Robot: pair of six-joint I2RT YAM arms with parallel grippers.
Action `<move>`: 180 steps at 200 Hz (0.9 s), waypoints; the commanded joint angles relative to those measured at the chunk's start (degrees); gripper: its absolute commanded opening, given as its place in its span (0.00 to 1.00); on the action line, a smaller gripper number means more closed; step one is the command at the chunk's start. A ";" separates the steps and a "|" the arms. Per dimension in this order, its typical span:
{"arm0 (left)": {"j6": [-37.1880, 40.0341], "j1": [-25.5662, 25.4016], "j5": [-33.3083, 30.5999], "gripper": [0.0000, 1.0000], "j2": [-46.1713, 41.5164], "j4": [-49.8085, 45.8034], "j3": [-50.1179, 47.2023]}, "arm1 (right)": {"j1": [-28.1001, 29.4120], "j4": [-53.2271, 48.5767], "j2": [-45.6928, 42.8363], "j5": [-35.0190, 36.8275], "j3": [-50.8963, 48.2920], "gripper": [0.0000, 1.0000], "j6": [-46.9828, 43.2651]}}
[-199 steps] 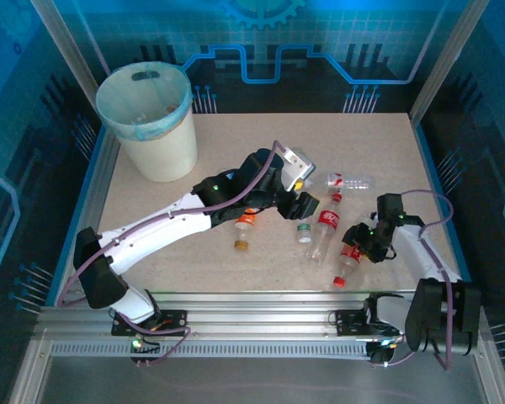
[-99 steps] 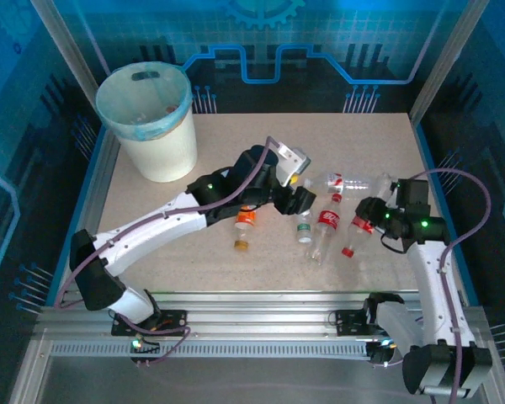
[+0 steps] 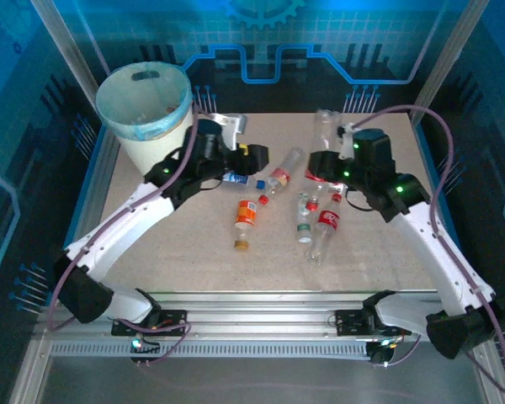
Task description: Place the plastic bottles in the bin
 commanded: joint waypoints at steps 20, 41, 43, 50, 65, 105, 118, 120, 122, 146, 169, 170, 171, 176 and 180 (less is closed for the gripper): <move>1.24 2.78 0.74 0.74 -11.80 1.32 -4.34 | 9.39 9.36 4.76 -2.64 4.88 0.47 -7.26; 0.05 5.66 1.41 0.78 -16.84 1.34 -7.16 | 12.39 10.58 6.35 -6.57 6.40 0.47 -8.21; -0.08 5.91 1.65 0.78 -17.21 1.34 -7.41 | 12.64 10.64 6.45 -6.85 6.49 0.47 -8.35; -0.36 6.60 2.57 0.78 -18.34 1.41 -8.00 | 13.46 10.97 6.75 -7.67 6.66 0.46 -8.67; -0.07 7.33 5.08 0.79 -20.08 1.64 -8.70 | 15.02 11.99 6.73 -9.07 6.34 0.46 -9.28; -1.76 7.50 15.99 0.81 -20.73 4.38 -9.52 | 17.13 14.51 7.20 -13.54 5.67 0.46 -10.21; -3.19 7.47 18.54 0.82 -20.73 6.53 -10.36 | 17.77 14.99 7.55 -15.38 5.74 0.47 -10.56; -3.39 7.49 18.75 0.82 -20.77 6.88 -10.47 | 17.89 15.04 7.63 -15.62 5.84 0.47 -10.70; -3.58 7.47 18.99 0.82 -20.80 7.23 -10.65 | 17.99 15.07 7.66 -15.84 5.89 0.46 -10.82; -6.09 7.46 21.39 0.82 -20.77 10.22 -11.58 | 19.83 15.21 8.26 -18.51 6.31 0.46 -12.56; -7.70 7.47 24.54 0.82 -20.50 12.27 -12.18 | 21.82 13.92 9.14 -20.46 7.29 0.47 -14.24; -7.79 7.47 24.59 0.82 -20.48 12.30 -12.18 | 21.94 13.84 9.15 -20.57 7.34 0.47 -14.32; -7.84 7.46 24.70 0.82 -20.47 12.32 -12.13 | 22.05 13.80 9.15 -20.63 7.37 0.47 -14.37; -8.04 7.46 24.76 0.81 -20.48 12.18 -12.20 | 22.43 13.62 9.38 -21.08 7.61 0.47 -14.76; -7.98 7.46 24.81 0.81 -20.42 11.92 -12.19 | 22.85 13.44 9.46 -21.31 7.84 0.47 -15.08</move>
